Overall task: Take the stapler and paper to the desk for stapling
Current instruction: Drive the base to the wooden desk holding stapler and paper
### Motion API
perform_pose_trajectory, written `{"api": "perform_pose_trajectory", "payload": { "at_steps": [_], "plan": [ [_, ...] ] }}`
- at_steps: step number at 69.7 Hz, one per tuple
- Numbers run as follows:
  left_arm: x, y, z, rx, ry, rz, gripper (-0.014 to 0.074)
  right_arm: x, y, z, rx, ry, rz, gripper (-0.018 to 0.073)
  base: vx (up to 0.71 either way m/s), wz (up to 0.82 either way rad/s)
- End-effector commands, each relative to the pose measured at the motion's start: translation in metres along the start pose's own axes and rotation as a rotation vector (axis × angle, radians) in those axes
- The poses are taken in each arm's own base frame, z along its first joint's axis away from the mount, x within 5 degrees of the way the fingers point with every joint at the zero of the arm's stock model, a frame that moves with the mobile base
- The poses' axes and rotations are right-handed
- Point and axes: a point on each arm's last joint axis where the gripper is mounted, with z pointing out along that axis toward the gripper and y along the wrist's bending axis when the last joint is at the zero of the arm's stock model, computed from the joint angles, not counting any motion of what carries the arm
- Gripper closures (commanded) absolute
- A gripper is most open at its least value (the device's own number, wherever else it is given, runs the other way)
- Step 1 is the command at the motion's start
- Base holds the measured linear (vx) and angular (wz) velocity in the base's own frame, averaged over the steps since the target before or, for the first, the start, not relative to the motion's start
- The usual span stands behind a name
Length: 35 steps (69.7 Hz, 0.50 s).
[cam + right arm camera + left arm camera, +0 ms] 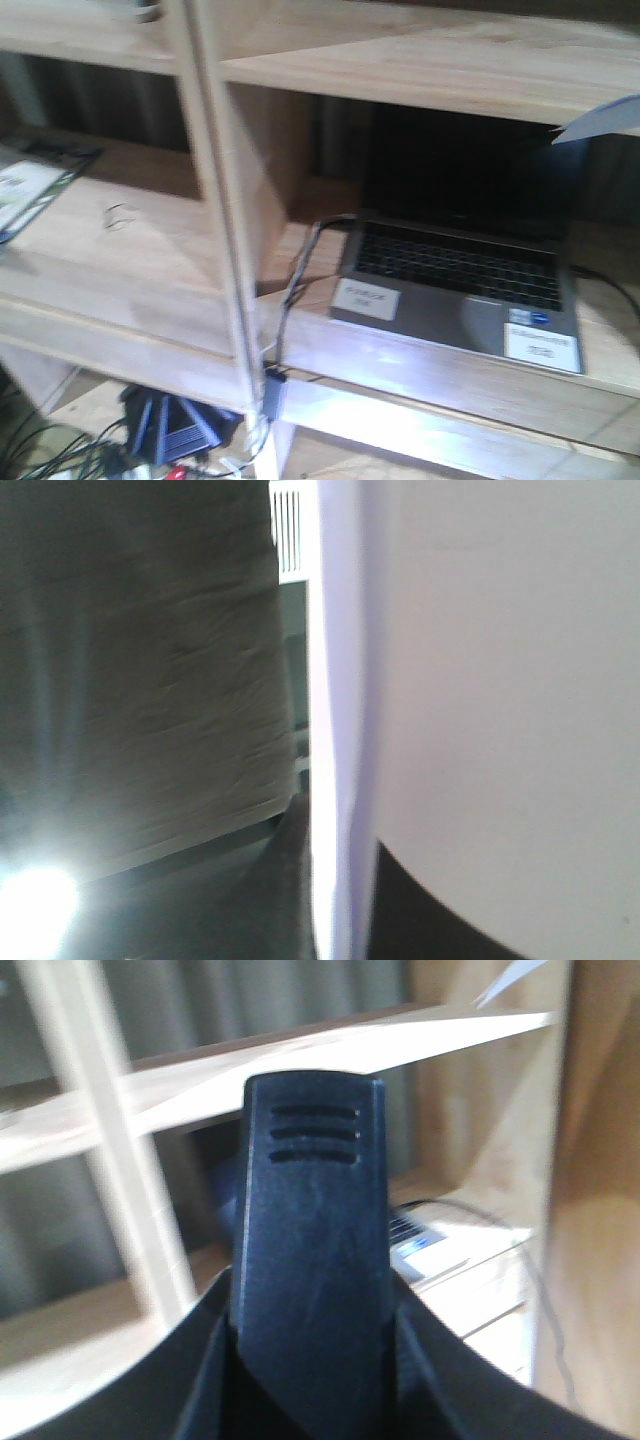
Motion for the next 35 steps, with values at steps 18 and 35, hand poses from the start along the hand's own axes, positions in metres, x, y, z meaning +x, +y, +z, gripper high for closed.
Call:
{"api": "perform_pose_trajectory", "payload": {
  "at_steps": [18, 35],
  "plan": [
    [-0.0171, 0.0022, -0.0002, -0.01, -0.122, -0.012, 0.0603, -0.0029, 0.0069, 0.0073, -0.043, -0.021, -0.019, 0.0566, -0.12, 0.45],
    [-0.0171, 0.0022, -0.0002, -0.01, -0.122, -0.012, 0.0603, -0.0029, 0.0069, 0.0073, -0.043, -0.021, -0.019, 0.0566, -0.12, 0.48]
  ]
}}
